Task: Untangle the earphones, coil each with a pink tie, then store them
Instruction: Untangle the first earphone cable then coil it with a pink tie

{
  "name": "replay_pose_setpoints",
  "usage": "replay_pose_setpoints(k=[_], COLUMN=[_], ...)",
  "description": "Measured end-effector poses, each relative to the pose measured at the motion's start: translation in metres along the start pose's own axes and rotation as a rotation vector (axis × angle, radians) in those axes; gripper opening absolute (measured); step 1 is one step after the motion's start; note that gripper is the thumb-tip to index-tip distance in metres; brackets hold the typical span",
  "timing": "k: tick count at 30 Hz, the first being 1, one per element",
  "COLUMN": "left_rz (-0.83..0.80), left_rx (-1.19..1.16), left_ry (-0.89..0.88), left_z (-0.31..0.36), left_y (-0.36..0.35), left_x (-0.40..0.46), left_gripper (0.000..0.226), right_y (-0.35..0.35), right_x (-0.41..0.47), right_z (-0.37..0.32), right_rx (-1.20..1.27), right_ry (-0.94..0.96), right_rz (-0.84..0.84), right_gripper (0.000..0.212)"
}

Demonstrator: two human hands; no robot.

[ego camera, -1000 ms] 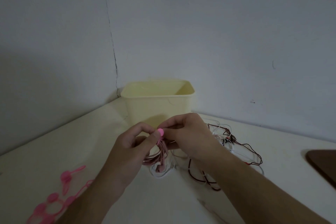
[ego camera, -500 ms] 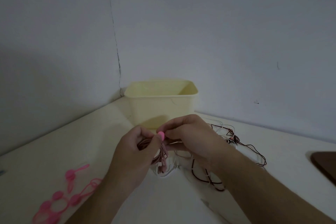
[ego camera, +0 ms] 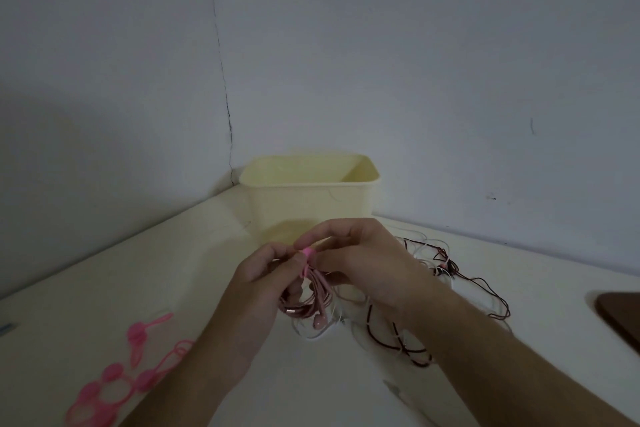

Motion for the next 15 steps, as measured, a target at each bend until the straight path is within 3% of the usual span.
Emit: replay_pose_setpoints(k=[5, 11, 15], left_rz=[-0.069, -0.113, -0.141], left_rx=[-0.088, -0.111, -0.251], left_ry=[0.030, 0.031, 0.126], left_z=[-0.0012, -0.0021, -0.0022], left_y=[-0.0012, -0.0032, -0.0041], left_x=[0.0005, 0.0004, -0.0004], left_gripper=[0.032, 0.031, 0.037], right_y=[0.0014, 0.0075, 0.0046], right_x=[0.0007, 0.0031, 0.0025], right_z=[0.0004, -0.0038, -0.0066], right_rx=[-0.021, -0.074, -0.043], right_ry=[0.008, 0.057, 0.072], right_rz=[-0.007, 0.036, -0.007], right_gripper=[0.009, 0.005, 0.008])
Point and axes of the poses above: each hand's wrist, its own x-axis towards the middle knuckle, its own y-axis out of the back of the hand, z = x × y, the point moved 8 cm from there along x, towards the middle knuckle, and after that the axes turned 1 degree about z, right-handed, at the moved point
